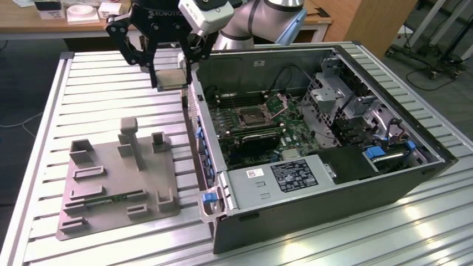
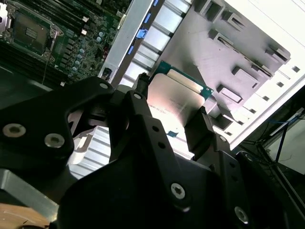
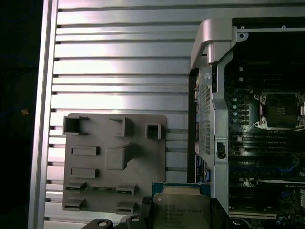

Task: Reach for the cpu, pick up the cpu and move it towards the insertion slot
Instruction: 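Pick up the cpu and move it towards the insertion slot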

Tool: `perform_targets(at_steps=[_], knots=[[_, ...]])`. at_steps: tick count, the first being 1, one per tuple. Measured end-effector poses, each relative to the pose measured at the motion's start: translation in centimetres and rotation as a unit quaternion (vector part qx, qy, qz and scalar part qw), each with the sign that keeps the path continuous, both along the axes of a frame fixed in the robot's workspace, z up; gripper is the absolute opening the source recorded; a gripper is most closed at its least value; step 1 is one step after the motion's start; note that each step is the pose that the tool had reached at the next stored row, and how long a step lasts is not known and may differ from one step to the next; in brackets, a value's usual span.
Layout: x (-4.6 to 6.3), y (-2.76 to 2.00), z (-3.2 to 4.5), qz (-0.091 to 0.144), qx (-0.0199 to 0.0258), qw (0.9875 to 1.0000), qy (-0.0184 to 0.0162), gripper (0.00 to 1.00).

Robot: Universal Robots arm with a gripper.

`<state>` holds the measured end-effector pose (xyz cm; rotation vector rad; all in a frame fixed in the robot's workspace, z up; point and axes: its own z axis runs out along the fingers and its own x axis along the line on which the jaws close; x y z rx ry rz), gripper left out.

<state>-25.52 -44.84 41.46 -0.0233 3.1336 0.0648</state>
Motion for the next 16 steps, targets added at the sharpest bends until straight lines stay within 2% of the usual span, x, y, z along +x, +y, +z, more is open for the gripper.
perform_targets(at_steps=[16], knots=[[1.8,0.0,0.0,0.0,0.0,1.0,0.0,0.55]])
